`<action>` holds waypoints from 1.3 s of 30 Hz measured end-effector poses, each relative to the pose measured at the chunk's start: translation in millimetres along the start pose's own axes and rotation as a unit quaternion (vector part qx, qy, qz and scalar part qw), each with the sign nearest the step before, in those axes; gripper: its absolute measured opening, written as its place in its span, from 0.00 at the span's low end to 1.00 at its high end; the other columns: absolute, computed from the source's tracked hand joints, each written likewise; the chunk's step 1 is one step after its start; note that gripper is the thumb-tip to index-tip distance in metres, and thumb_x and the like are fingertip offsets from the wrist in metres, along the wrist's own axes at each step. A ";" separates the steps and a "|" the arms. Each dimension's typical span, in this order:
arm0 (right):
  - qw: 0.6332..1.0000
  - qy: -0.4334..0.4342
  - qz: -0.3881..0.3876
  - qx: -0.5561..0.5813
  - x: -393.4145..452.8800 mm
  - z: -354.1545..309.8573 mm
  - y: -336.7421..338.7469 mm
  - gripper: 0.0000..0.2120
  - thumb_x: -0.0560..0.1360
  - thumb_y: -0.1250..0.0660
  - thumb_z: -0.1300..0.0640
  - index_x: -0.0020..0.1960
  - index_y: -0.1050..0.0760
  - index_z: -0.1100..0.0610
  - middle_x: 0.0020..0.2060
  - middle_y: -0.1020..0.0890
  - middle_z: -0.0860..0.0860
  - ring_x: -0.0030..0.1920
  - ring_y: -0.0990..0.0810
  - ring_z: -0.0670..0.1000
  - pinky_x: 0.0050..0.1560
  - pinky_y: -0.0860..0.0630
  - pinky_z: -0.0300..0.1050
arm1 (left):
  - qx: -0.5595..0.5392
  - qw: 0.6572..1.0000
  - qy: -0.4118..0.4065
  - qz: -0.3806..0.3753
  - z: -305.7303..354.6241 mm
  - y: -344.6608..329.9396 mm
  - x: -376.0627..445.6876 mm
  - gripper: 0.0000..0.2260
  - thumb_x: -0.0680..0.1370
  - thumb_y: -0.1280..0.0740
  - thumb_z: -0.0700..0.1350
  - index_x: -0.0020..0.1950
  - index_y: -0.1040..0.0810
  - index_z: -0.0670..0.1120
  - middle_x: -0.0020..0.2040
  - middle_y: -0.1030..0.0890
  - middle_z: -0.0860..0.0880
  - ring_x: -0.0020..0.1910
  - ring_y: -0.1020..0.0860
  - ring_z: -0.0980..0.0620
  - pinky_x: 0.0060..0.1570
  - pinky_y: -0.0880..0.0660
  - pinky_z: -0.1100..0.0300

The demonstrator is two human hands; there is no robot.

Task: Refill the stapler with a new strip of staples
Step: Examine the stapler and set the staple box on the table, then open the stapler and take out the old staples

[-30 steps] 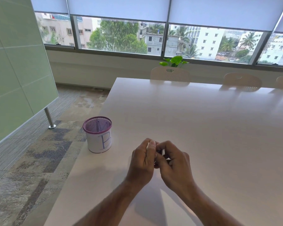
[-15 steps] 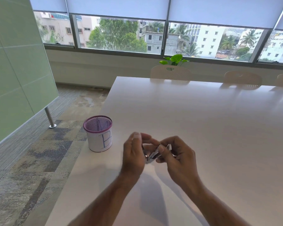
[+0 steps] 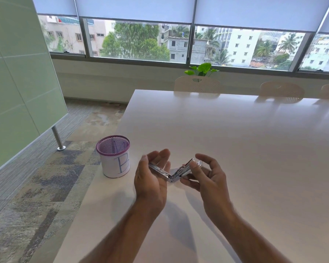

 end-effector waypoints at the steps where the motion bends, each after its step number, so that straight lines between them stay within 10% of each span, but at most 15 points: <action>1: 1.000 -0.010 0.007 0.016 1.1 1.1 0.0 0.14 0.77 0.32 0.58 0.62 0.27 0.56 0.40 0.13 0.57 0.43 0.13 0.58 0.45 0.15 0.49 | -0.017 1.000 0.007 0.007 -0.2 0.4 0.5 0.15 0.85 0.48 0.49 0.50 0.25 0.44 0.49 0.13 0.42 0.56 0.17 0.43 0.63 0.28 0.46; 21: 0.953 -0.184 0.121 0.208 15.7 13.1 18.2 0.06 0.77 0.32 0.62 0.43 0.20 0.64 0.31 0.15 0.55 0.29 0.16 0.49 0.33 0.16 0.40 | 0.012 0.997 0.079 -0.010 -11.7 4.6 -4.3 0.14 0.82 0.47 0.34 0.60 0.25 0.41 0.56 0.16 0.38 0.56 0.17 0.38 0.53 0.19 0.40; 29: 0.960 -0.207 0.073 0.176 14.9 12.5 17.4 0.10 0.79 0.34 0.56 0.47 0.19 0.62 0.34 0.13 0.55 0.31 0.15 0.49 0.28 0.19 0.42 | 0.210 0.955 0.193 -0.083 -32.3 4.1 -13.3 0.20 0.71 0.47 0.24 0.57 0.24 0.37 0.51 0.18 0.37 0.40 0.16 0.41 0.37 0.18 0.50; 39: 0.963 -0.244 -0.113 0.017 4.4 4.2 6.4 0.14 0.73 0.29 0.50 0.47 0.15 0.61 0.30 0.21 0.54 0.23 0.27 0.50 0.19 0.32 0.38 | 0.282 0.934 0.134 -0.172 -10.6 5.5 -0.4 0.12 0.70 0.30 0.41 0.53 0.17 0.45 0.45 0.14 0.44 0.33 0.21 0.50 0.35 0.25 0.57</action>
Point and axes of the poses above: each hand's wrist, its own x-axis towards the middle knuckle, its own y-axis out of the back of the hand, z = x × y, the point moved 4 cm from there along x, towards the middle knuckle
